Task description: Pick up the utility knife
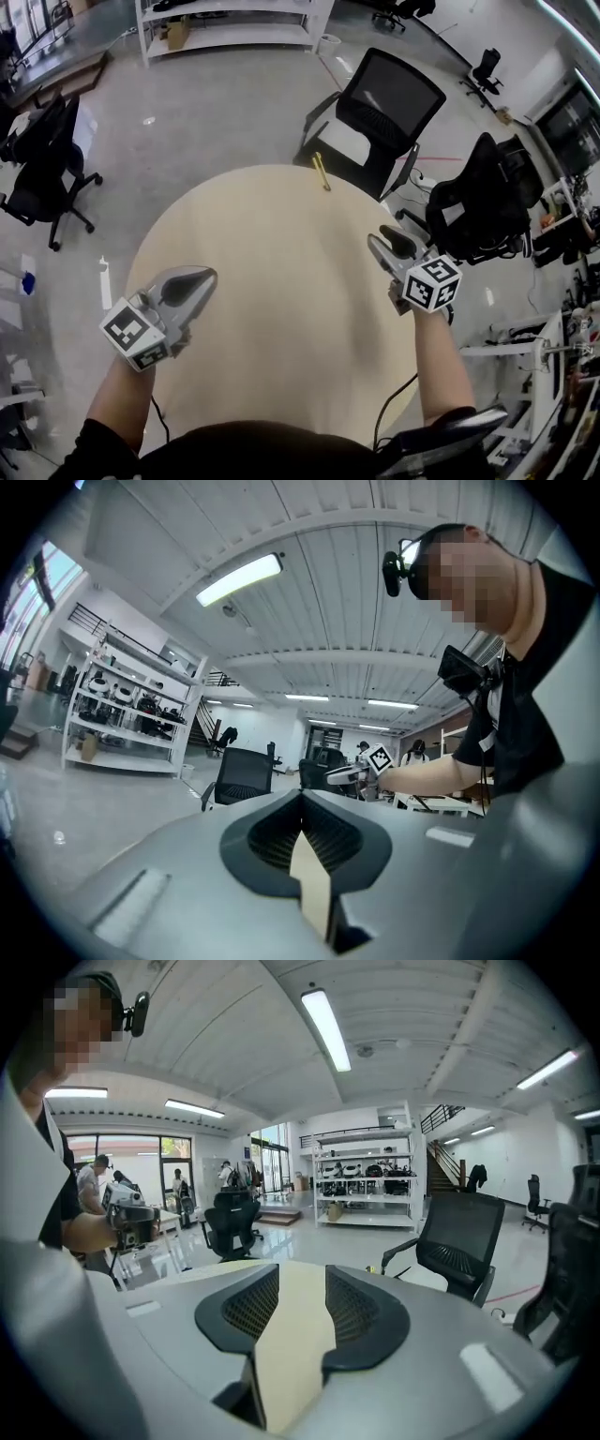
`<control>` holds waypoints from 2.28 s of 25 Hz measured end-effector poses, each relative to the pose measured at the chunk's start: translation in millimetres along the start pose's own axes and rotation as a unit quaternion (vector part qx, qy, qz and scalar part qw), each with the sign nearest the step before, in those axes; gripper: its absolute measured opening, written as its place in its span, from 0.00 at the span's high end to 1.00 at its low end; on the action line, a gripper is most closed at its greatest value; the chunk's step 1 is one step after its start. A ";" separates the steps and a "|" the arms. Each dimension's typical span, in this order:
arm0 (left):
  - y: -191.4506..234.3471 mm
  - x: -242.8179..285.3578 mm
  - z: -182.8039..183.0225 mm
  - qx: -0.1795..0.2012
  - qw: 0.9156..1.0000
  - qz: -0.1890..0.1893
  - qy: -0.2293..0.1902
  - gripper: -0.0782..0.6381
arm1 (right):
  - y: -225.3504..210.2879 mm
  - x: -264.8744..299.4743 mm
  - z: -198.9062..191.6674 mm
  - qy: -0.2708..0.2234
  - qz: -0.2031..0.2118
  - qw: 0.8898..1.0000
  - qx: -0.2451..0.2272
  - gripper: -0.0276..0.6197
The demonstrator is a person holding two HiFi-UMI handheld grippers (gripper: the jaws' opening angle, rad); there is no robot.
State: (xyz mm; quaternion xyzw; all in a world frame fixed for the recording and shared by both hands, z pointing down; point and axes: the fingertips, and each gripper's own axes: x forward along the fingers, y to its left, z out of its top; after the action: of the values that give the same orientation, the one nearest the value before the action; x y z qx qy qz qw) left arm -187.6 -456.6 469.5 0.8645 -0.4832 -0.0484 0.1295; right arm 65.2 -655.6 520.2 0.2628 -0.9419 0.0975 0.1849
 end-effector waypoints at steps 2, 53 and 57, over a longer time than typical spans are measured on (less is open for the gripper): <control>16.5 14.8 -9.8 0.010 1.000 0.001 0.001 0.89 | -28.6 38.4 -3.4 0.012 0.001 1.000 -0.002 0.68; 94.5 14.9 -96.8 -0.002 1.000 0.018 0.016 0.90 | -152.4 271.8 -5.9 0.144 0.048 0.988 0.027 0.73; 67.5 -2.7 -46.2 0.007 1.000 0.022 -0.019 0.90 | -119.3 218.3 33.6 0.116 0.059 0.991 0.035 0.73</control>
State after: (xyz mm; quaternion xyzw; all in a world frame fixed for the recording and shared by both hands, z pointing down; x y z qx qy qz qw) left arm -234.9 -479.8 532.1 0.8536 -0.5046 -0.0585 0.1155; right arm -54.6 -865.8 587.0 0.2002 -0.9239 0.1710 0.2777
